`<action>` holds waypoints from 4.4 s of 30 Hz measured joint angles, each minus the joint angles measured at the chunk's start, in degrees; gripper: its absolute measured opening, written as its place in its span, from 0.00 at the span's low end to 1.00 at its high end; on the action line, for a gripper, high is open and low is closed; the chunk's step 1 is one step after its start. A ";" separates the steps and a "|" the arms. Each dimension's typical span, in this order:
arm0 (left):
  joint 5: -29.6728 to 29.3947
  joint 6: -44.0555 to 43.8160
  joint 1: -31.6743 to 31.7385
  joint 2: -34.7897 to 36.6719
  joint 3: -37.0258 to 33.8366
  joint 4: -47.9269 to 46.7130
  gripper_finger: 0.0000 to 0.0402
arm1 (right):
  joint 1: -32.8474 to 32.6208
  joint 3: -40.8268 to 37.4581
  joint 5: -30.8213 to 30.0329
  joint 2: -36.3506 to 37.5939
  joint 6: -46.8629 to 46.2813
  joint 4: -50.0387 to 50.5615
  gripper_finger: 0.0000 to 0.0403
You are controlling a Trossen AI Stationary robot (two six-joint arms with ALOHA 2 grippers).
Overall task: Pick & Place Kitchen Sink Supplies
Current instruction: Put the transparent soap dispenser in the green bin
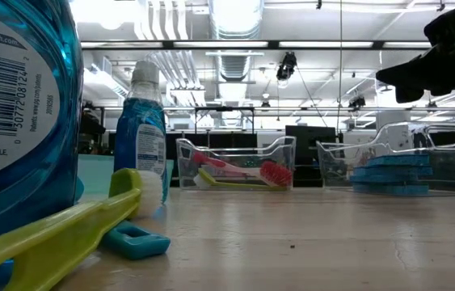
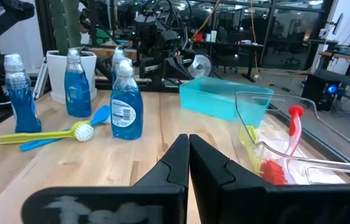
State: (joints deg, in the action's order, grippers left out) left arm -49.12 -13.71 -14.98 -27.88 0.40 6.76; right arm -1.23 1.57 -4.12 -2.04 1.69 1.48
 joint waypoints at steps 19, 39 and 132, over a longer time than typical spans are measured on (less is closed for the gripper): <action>-0.02 0.01 0.01 0.00 0.02 0.04 0.00 | 0.00 0.02 -0.02 0.02 -0.17 0.00 0.02; 0.57 -6.72 0.26 -0.09 0.22 6.52 0.00 | 0.00 0.02 -0.02 0.02 -0.15 0.00 0.02; 50.61 -29.21 -9.51 -29.85 48.05 -59.32 0.37 | 0.02 0.02 -0.01 0.02 -0.15 0.00 0.02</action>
State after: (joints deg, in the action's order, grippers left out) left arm 1.49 -42.92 -24.49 -57.72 48.46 -52.55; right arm -1.21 1.58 -4.14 -2.02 1.54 1.48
